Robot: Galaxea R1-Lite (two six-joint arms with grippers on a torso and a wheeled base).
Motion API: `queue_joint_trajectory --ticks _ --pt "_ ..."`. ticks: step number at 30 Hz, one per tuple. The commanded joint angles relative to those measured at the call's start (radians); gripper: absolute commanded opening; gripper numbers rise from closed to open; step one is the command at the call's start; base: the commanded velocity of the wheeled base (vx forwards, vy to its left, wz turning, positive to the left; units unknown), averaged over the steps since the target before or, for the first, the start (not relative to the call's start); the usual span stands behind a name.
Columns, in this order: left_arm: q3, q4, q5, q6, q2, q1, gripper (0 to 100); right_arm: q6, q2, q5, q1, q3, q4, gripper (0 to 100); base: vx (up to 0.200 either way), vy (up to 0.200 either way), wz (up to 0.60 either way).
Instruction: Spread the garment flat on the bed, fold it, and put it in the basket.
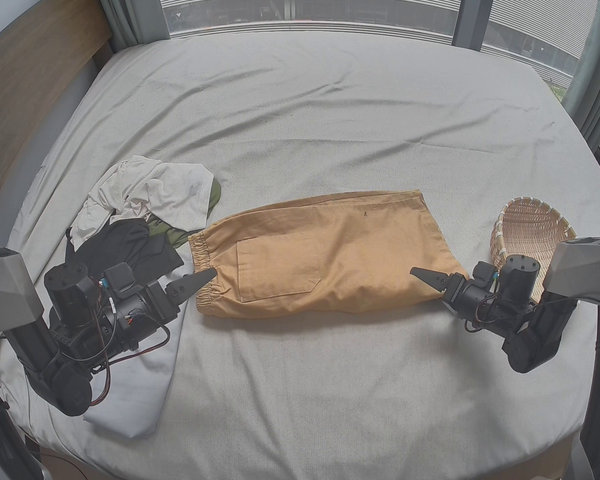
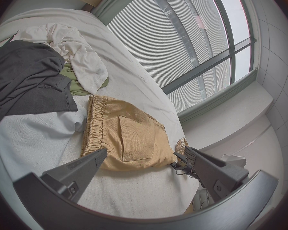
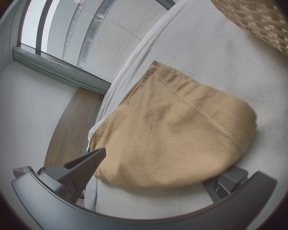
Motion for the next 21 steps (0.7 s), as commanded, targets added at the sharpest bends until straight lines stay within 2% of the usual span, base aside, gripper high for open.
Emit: queue_joint_trajectory --ticks 1,10,18,19,21 --pt "0.0 -0.002 0.0 0.0 0.001 0.001 100 0.008 0.086 -0.006 0.019 -0.061 -0.023 100 0.0 0.0 0.0" --pt "-0.001 -0.002 0.001 0.0 -0.009 0.002 100 0.006 0.095 -0.007 0.039 -0.154 -0.003 100 0.0 0.0 0.0" --pt "-0.001 -0.002 0.003 -0.002 -0.007 0.002 100 0.003 0.094 -0.013 0.039 -0.16 0.011 100 0.0 0.0 0.0" --pt "-0.001 -0.002 0.003 -0.002 -0.007 0.002 100 0.002 0.095 -0.015 0.039 -0.16 0.011 0 0.0 0.0 0.0" --pt "-0.001 -0.002 0.003 -0.002 -0.004 0.002 100 -0.001 0.095 -0.018 0.039 -0.16 0.011 0 0.0 0.0 0.0"
